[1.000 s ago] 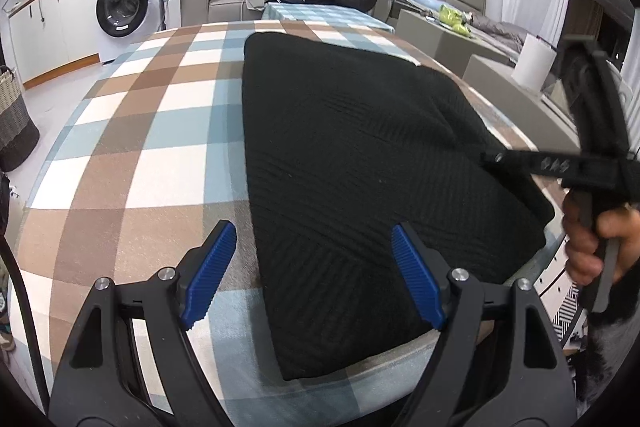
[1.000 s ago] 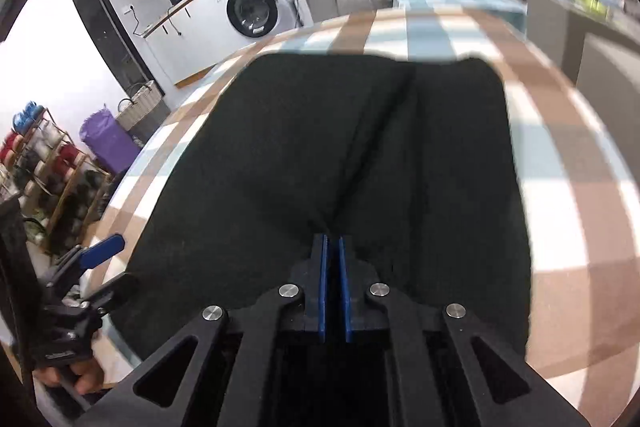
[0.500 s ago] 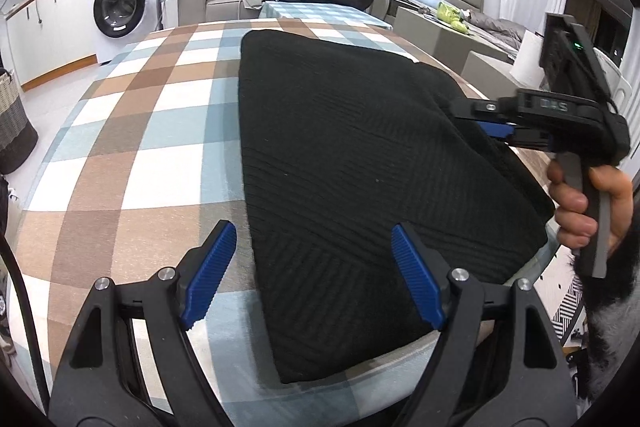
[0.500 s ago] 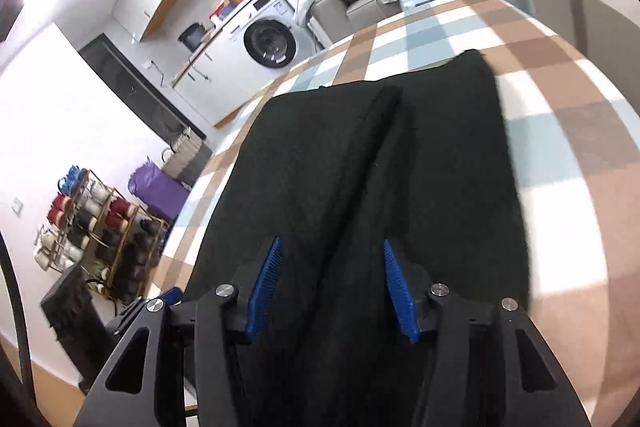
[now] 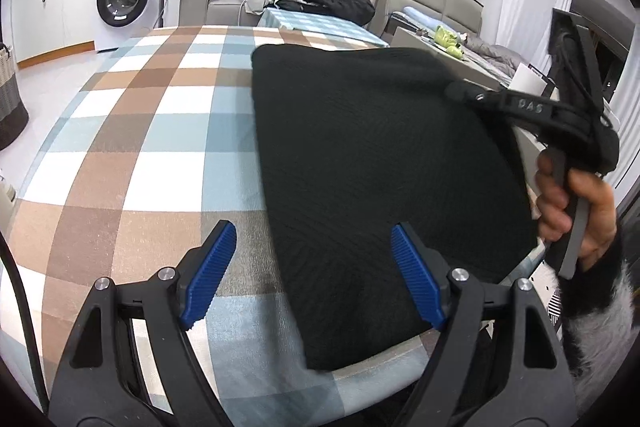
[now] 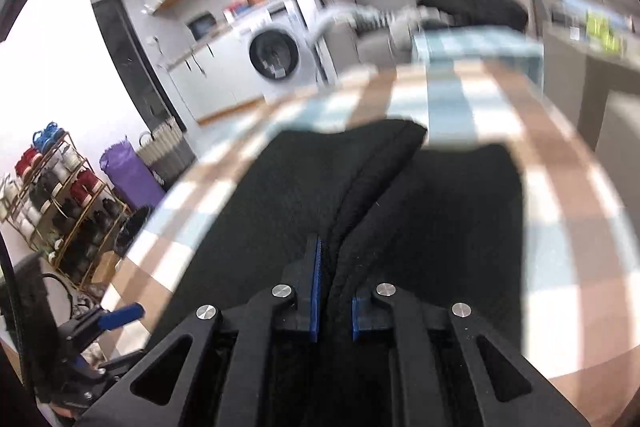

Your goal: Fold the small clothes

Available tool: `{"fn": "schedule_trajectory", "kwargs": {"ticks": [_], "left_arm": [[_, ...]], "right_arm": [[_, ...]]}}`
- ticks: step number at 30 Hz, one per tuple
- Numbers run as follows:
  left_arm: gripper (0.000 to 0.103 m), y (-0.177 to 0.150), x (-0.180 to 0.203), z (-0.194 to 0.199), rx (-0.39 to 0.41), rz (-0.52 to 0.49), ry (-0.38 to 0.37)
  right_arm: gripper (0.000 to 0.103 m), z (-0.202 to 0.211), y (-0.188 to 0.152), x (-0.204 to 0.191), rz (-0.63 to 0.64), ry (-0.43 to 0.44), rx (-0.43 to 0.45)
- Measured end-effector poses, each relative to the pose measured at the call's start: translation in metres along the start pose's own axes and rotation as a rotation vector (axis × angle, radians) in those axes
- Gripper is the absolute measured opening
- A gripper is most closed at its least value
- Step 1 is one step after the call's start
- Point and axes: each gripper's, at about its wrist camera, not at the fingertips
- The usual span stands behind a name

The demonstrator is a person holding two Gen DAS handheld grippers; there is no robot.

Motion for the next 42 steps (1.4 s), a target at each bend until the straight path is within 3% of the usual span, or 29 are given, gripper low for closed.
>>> {"fn": "schedule_trajectory", "kwargs": {"ticks": [3, 6, 8, 10, 13, 16, 18, 21, 22, 25, 31, 34, 36, 38, 42], "left_arm": [[0.078, -0.001, 0.000, -0.006, -0.018, -0.003, 0.015], [0.078, -0.005, -0.002, -0.014, -0.050, 0.006, 0.022], [0.078, -0.007, -0.001, -0.018, -0.057, 0.002, 0.027], [0.078, -0.008, 0.000, -0.021, -0.062, -0.001, 0.027], [0.078, -0.008, 0.001, -0.019, -0.053, -0.006, 0.024], [0.078, -0.008, 0.003, -0.019, -0.054, -0.013, 0.025], [0.078, -0.009, 0.003, -0.020, -0.062, -0.010, 0.028], [0.078, -0.009, 0.002, -0.022, -0.068, -0.011, 0.030], [0.078, -0.009, 0.003, -0.022, -0.069, -0.012, 0.031], [0.078, -0.010, 0.003, -0.024, -0.074, -0.015, 0.027], [0.078, -0.010, 0.005, -0.025, -0.081, -0.024, 0.021], [0.078, -0.011, 0.005, -0.028, -0.091, -0.021, 0.013], [0.078, -0.011, 0.007, -0.029, -0.096, -0.027, 0.015], [0.078, -0.012, 0.008, -0.029, -0.098, -0.034, 0.019], [0.078, -0.009, 0.008, -0.029, -0.094, -0.031, 0.016]], "right_arm": [[0.011, 0.000, 0.000, 0.023, -0.028, -0.084, -0.046], [0.011, -0.030, -0.014, 0.055, -0.114, -0.053, -0.196], [0.011, -0.040, -0.022, 0.068, -0.169, -0.006, -0.222], [0.011, -0.033, -0.019, 0.065, -0.154, 0.004, -0.201], [0.010, 0.000, -0.003, 0.053, -0.129, 0.071, -0.049], [0.010, 0.017, 0.005, 0.043, -0.085, -0.001, 0.022], [0.011, 0.008, 0.000, 0.046, -0.072, -0.101, -0.025], [0.015, -0.019, -0.016, 0.068, -0.143, -0.119, -0.190], [0.017, -0.021, -0.019, 0.074, -0.160, -0.112, -0.208], [0.024, -0.007, -0.031, 0.084, -0.219, -0.042, -0.201], [0.024, 0.033, -0.068, 0.094, -0.286, 0.036, -0.215], [0.017, 0.042, -0.083, 0.095, -0.319, 0.113, -0.250], [0.014, 0.038, -0.086, 0.088, -0.240, 0.030, -0.280], [0.014, 0.040, -0.088, 0.082, -0.191, 0.008, -0.283], [0.022, 0.051, -0.067, 0.082, -0.170, -0.029, -0.197]]}}
Point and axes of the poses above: each gripper's, at about its wrist camera, not at the fingertips, and z roughly against the way its jaws point, x to its right, y to its top, and after that the axes turned 8 degrees about -y, right-handed
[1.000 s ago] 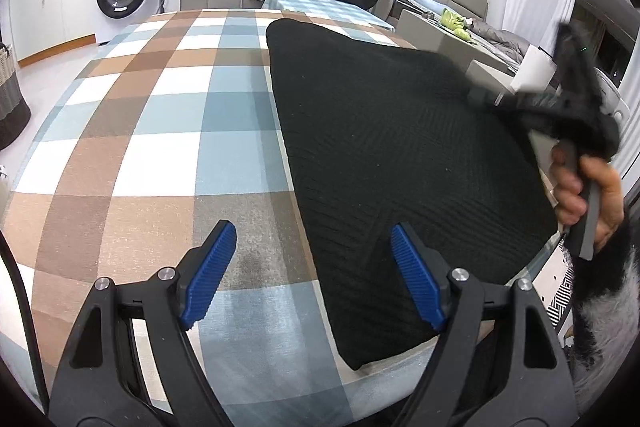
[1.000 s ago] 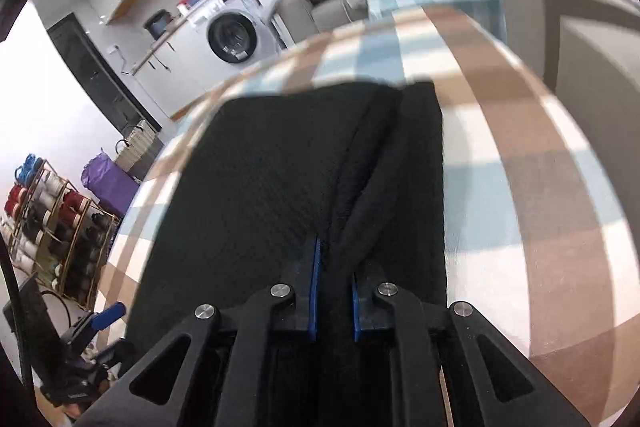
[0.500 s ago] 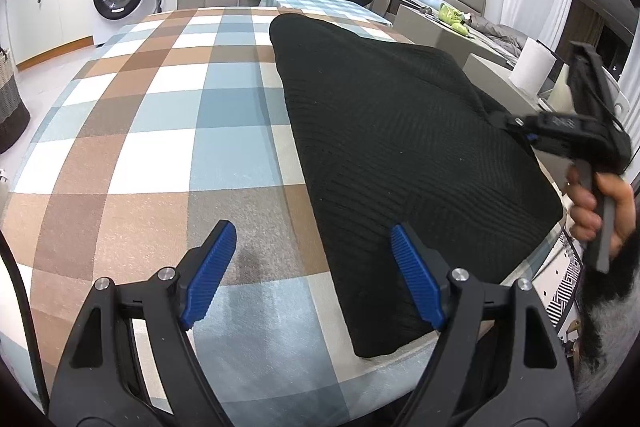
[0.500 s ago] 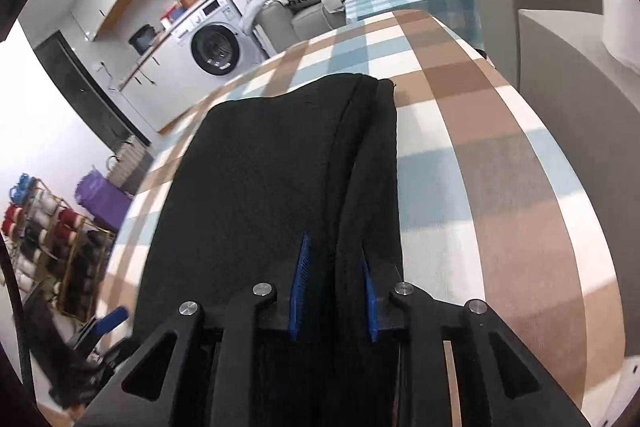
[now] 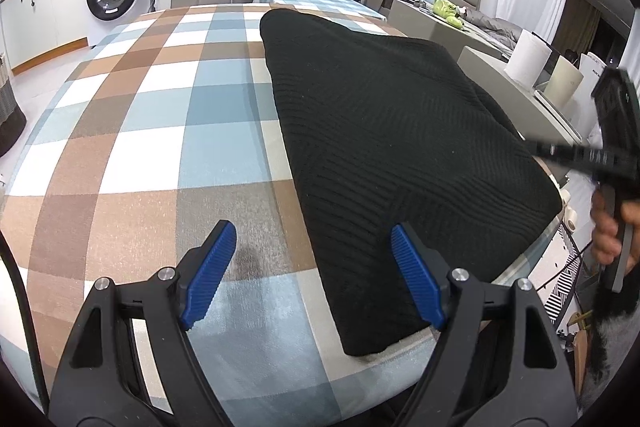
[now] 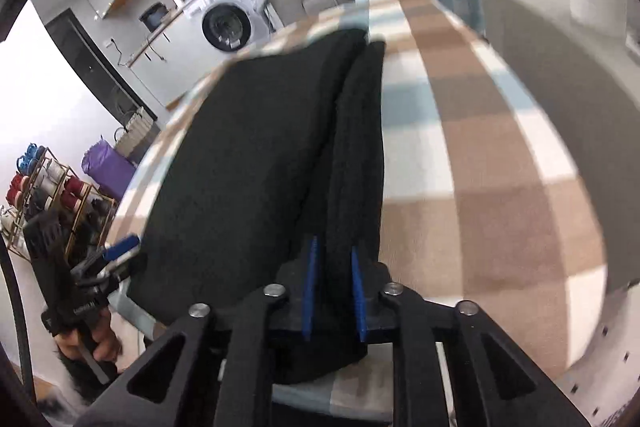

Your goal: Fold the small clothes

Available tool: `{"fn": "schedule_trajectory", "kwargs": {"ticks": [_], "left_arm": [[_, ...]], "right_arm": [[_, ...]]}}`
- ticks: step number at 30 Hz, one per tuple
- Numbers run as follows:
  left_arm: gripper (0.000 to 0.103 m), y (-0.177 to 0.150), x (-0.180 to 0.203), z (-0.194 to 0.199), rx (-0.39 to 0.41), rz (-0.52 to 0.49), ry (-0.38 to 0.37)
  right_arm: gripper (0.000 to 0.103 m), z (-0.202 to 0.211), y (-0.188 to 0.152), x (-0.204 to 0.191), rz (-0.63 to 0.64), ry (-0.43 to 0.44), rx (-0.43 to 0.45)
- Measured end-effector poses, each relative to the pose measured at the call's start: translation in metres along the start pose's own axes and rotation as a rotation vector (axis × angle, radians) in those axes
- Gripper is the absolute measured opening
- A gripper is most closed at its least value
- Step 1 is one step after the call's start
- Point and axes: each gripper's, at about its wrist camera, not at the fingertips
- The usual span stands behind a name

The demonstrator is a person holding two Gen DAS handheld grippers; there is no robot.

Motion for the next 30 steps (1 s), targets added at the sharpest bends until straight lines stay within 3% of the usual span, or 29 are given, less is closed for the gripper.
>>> {"fn": "schedule_trajectory", "kwargs": {"ticks": [3, 6, 7, 9, 10, 12, 13, 14, 16, 17, 19, 20, 22, 24, 26, 30], "left_arm": [[0.078, 0.005, -0.001, -0.002, 0.003, 0.007, 0.001], [0.078, 0.008, -0.002, -0.003, 0.005, 0.018, -0.002], [0.078, 0.008, -0.003, -0.003, 0.005, 0.020, -0.001], [0.078, 0.008, -0.003, -0.003, 0.004, 0.019, 0.000], [0.078, 0.008, -0.004, -0.004, 0.004, 0.018, 0.001], [0.078, 0.009, -0.005, -0.004, 0.004, 0.019, 0.002], [0.078, 0.009, -0.006, -0.004, 0.003, 0.022, 0.001], [0.078, 0.009, -0.007, -0.004, 0.002, 0.026, 0.001], [0.078, 0.009, -0.008, -0.004, 0.004, 0.029, 0.003], [0.078, 0.009, -0.009, -0.003, 0.005, 0.028, 0.006], [0.078, 0.008, -0.009, -0.003, 0.006, 0.026, 0.009], [0.078, 0.008, -0.009, -0.002, 0.005, 0.025, 0.009], [0.078, 0.008, -0.009, -0.002, 0.006, 0.024, 0.004], [0.078, 0.007, -0.011, -0.002, 0.000, 0.031, -0.005], [0.078, 0.007, -0.012, -0.004, -0.007, 0.040, -0.021], [0.078, 0.006, -0.016, -0.009, -0.022, 0.091, -0.080]], "right_arm": [[0.031, -0.005, 0.030, 0.001, -0.025, 0.033, 0.049], [0.033, -0.024, 0.061, -0.003, -0.060, 0.072, 0.065], [0.033, -0.031, 0.070, -0.005, -0.067, 0.068, 0.067], [0.033, -0.058, 0.091, -0.006, -0.068, -0.035, 0.041], [0.033, -0.069, 0.098, -0.006, -0.078, -0.033, 0.026], [0.028, -0.084, 0.111, -0.004, -0.096, 0.008, 0.005], [0.015, -0.089, 0.117, -0.005, -0.085, 0.020, 0.012], [0.010, -0.091, 0.124, -0.010, -0.044, 0.034, 0.038], [0.010, -0.086, 0.130, -0.013, -0.025, 0.088, 0.113], [0.010, -0.085, 0.133, -0.014, -0.021, 0.051, 0.116], [0.010, -0.094, 0.132, -0.015, -0.004, -0.111, 0.045], [0.015, -0.095, 0.127, -0.014, -0.009, -0.117, 0.006], [0.016, -0.085, 0.114, -0.008, -0.041, -0.090, -0.008], [0.036, -0.064, 0.094, -0.006, -0.052, -0.061, 0.011], [0.046, -0.045, 0.071, -0.006, -0.052, -0.014, 0.017], [0.055, -0.011, 0.017, -0.012, -0.046, 0.058, -0.019]]}}
Point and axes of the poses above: each gripper's, at about its wrist camera, not at the fingertips, and z roughly against the way its jaws point, x to its right, y to its top, and after that the axes turned 8 degrees about -y, right-handed
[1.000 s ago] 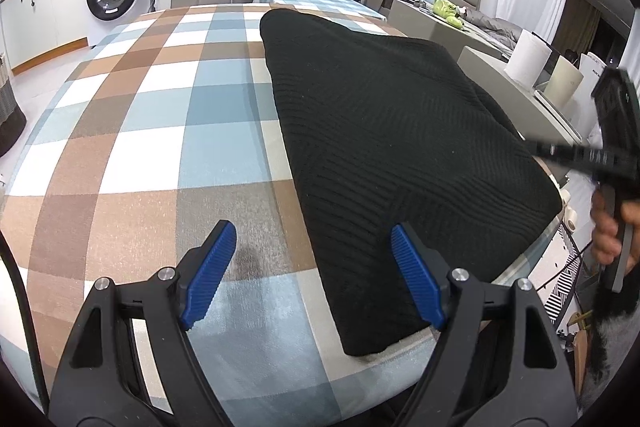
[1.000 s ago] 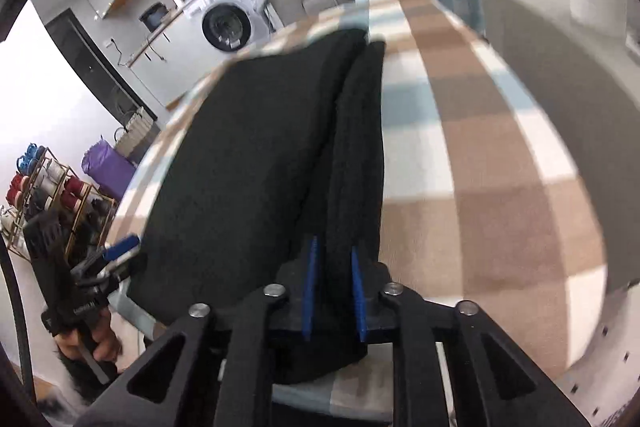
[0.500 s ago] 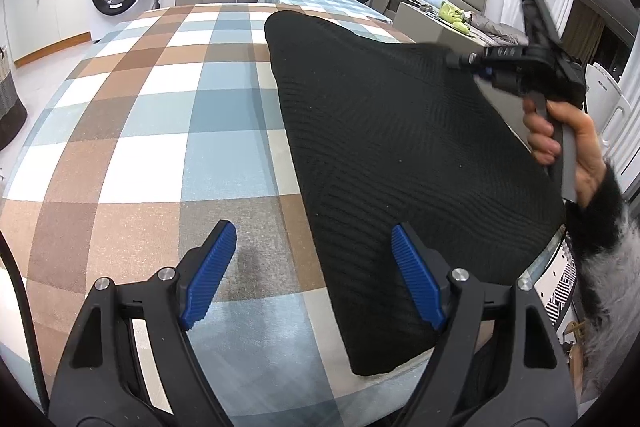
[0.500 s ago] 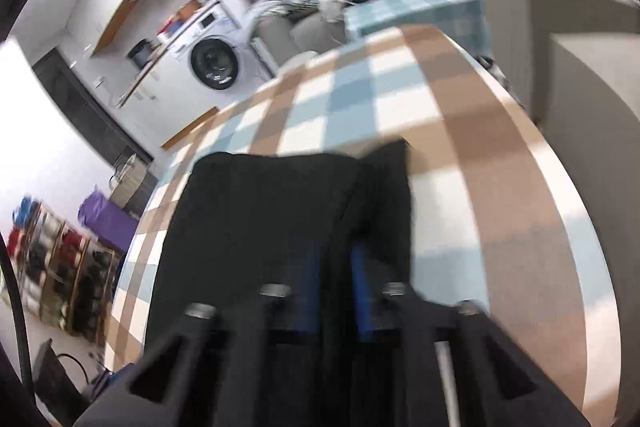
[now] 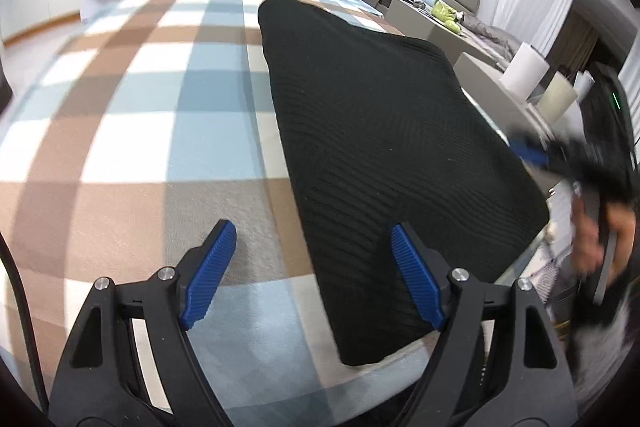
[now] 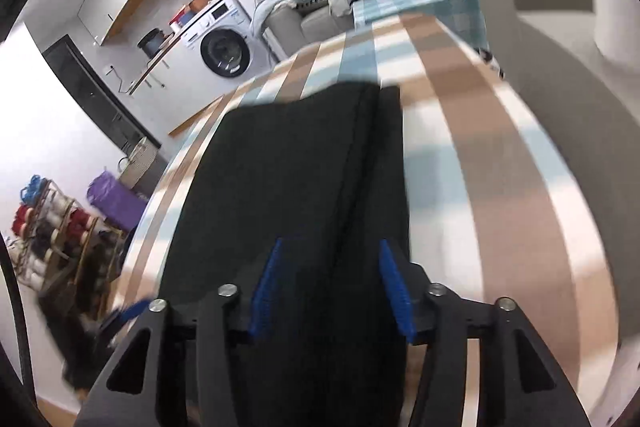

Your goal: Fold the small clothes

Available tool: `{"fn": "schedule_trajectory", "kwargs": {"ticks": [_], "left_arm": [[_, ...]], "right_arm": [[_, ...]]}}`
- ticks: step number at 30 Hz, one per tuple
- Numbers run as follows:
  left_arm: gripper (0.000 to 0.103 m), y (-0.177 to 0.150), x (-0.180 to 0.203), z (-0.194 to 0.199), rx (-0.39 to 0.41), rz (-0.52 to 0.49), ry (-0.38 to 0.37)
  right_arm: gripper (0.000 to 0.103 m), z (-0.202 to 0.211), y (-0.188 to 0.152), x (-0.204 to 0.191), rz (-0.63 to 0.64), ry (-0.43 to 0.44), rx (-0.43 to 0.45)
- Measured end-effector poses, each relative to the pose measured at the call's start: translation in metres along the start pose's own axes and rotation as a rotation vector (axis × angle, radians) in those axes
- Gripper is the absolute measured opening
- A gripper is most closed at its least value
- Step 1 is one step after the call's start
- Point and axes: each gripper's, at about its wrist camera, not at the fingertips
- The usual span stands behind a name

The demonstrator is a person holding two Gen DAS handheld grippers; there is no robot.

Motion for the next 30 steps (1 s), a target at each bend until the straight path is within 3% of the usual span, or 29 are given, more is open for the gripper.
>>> {"fn": "schedule_trajectory", "kwargs": {"ticks": [3, 5, 7, 10, 15, 23, 30], "left_arm": [[0.078, 0.000, 0.002, -0.001, -0.001, 0.013, -0.033], [0.070, -0.001, 0.004, -0.001, 0.003, 0.007, -0.046], [0.041, -0.004, 0.009, -0.002, -0.001, -0.011, -0.061], [0.019, -0.005, 0.016, -0.005, 0.000, -0.057, -0.047], [0.014, -0.002, 0.018, -0.004, 0.000, -0.076, -0.019], [0.013, 0.012, 0.000, 0.006, 0.038, -0.103, 0.132], [0.013, 0.021, -0.032, 0.016, 0.072, -0.057, 0.202]], "right_arm": [[0.060, 0.014, -0.032, -0.009, 0.042, 0.002, -0.002], [0.060, 0.013, -0.046, -0.013, 0.064, -0.025, -0.014], [0.059, 0.011, -0.055, -0.017, 0.099, -0.033, -0.004], [0.050, 0.003, -0.060, -0.023, 0.168, -0.027, 0.027], [0.035, -0.008, -0.052, -0.028, 0.180, -0.039, 0.033], [0.033, -0.043, -0.030, -0.059, 0.231, -0.040, 0.021], [0.033, -0.069, -0.014, -0.087, 0.254, -0.017, 0.014]]}}
Point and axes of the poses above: each gripper's, at about its wrist camera, not at the fingertips, and z roughly against the way its jaws point, x to its right, y to its top, and after that the axes turned 8 degrees about -y, right-handed
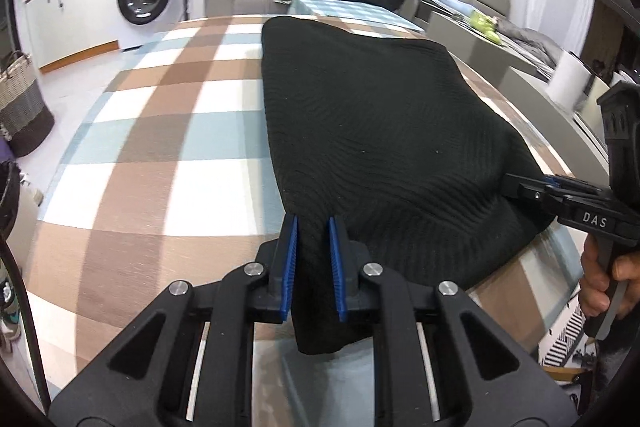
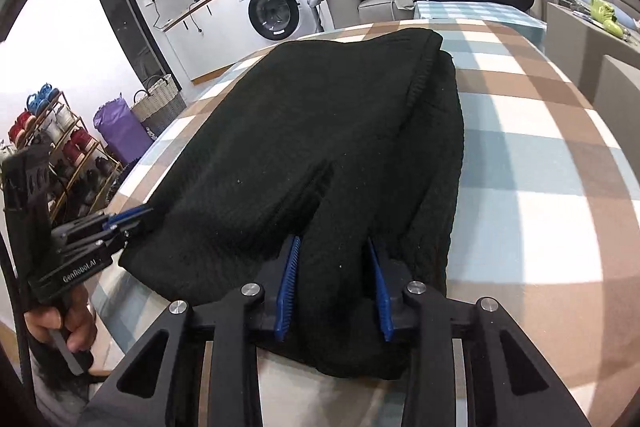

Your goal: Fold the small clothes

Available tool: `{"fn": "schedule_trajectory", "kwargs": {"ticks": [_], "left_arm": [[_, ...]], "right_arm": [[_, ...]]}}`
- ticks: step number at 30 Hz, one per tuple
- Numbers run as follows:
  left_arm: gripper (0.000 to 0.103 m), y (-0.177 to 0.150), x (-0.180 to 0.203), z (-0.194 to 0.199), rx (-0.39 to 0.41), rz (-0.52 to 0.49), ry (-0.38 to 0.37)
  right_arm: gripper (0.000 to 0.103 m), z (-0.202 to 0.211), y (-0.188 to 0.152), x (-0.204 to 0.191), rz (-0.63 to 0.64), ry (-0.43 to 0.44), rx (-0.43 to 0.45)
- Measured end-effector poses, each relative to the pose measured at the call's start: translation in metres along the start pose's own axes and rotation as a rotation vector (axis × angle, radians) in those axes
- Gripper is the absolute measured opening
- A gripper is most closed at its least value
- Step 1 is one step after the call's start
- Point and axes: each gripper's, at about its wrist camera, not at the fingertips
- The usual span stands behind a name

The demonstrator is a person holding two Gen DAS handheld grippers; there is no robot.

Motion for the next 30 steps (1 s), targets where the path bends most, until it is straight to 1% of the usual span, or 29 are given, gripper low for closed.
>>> {"fn": "schedule_trajectory", "kwargs": {"ticks": [5, 7, 9, 11, 12, 13, 14, 15, 16, 17, 19, 20, 22, 23, 25, 26, 27, 28, 29, 30], "left_arm": [[0.014, 0.000, -0.009, 0.001, 0.009, 0.013, 0.004], [0.017, -0.002, -0.008, 0.001, 0.003, 0.000, 0.023], [0.022, -0.003, -0.006, 0.002, 0.002, -0.007, 0.035], [0.024, -0.005, -0.005, 0.005, 0.006, -0.003, 0.030], [0.031, -0.006, -0.005, 0.007, 0.005, 0.000, 0.026], [0.040, -0.007, -0.004, 0.009, 0.010, 0.006, 0.016], [0.044, -0.009, -0.004, 0.012, 0.020, 0.010, 0.004], [0.051, -0.011, -0.003, 0.014, 0.029, 0.009, -0.002], [0.054, -0.012, -0.002, 0.015, 0.034, 0.006, 0.003], [0.054, -0.014, 0.000, 0.017, 0.036, 0.001, 0.010], [0.055, -0.019, 0.004, 0.019, 0.037, -0.013, 0.002], [0.055, -0.021, 0.006, 0.020, 0.036, -0.016, 0.003], [0.057, -0.025, 0.007, 0.024, 0.045, -0.022, 0.002], [0.059, -0.027, 0.008, 0.027, 0.057, -0.021, -0.009], [0.073, -0.030, 0.008, 0.033, 0.078, -0.012, -0.022], [0.076, -0.032, 0.009, 0.037, 0.097, -0.011, -0.029], [0.080, -0.032, 0.011, 0.041, 0.111, -0.017, -0.030], [0.084, -0.033, 0.013, 0.046, 0.132, -0.028, -0.028], [0.085, -0.035, 0.016, 0.050, 0.153, -0.040, -0.022], [0.086, -0.037, 0.018, 0.054, 0.171, -0.049, -0.018]], "right_arm": [[0.034, -0.003, 0.002, -0.008, 0.032, -0.013, 0.009], [0.036, 0.000, 0.000, -0.007, 0.036, -0.010, 0.008], [0.041, 0.006, -0.002, -0.003, 0.030, -0.004, 0.011], [0.041, 0.013, -0.005, -0.003, 0.027, -0.008, 0.025], [0.041, 0.018, -0.007, -0.002, 0.027, -0.004, 0.035], [0.041, 0.022, -0.010, -0.001, 0.025, 0.002, 0.046], [0.041, 0.024, -0.013, 0.001, 0.024, -0.003, 0.054], [0.041, 0.026, -0.017, 0.002, 0.027, -0.027, 0.055], [0.041, 0.026, -0.020, 0.003, 0.035, -0.040, 0.049], [0.041, 0.026, -0.023, 0.003, 0.046, -0.053, 0.039], [0.042, 0.029, -0.028, 0.008, 0.036, -0.045, 0.050], [0.044, 0.031, -0.030, 0.008, 0.041, -0.049, 0.054], [0.055, 0.035, -0.034, 0.007, 0.045, -0.068, 0.062], [0.063, 0.037, -0.037, 0.009, 0.033, -0.071, 0.068], [0.066, 0.041, -0.040, 0.012, 0.013, -0.058, 0.080], [0.074, 0.045, -0.043, 0.011, 0.008, -0.050, 0.095], [0.086, 0.051, -0.047, 0.009, 0.010, -0.028, 0.131], [0.092, 0.054, -0.049, 0.006, 0.015, -0.017, 0.154], [0.099, 0.060, -0.052, 0.003, 0.020, -0.008, 0.191], [0.103, 0.065, -0.054, -0.001, 0.033, -0.011, 0.229]]}}
Point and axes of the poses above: each gripper's, at about its wrist camera, not at the fingertips, and z roughly against the way its jaws point, x to its right, y to its top, and after that the axes turned 8 degrees about -y, right-handed
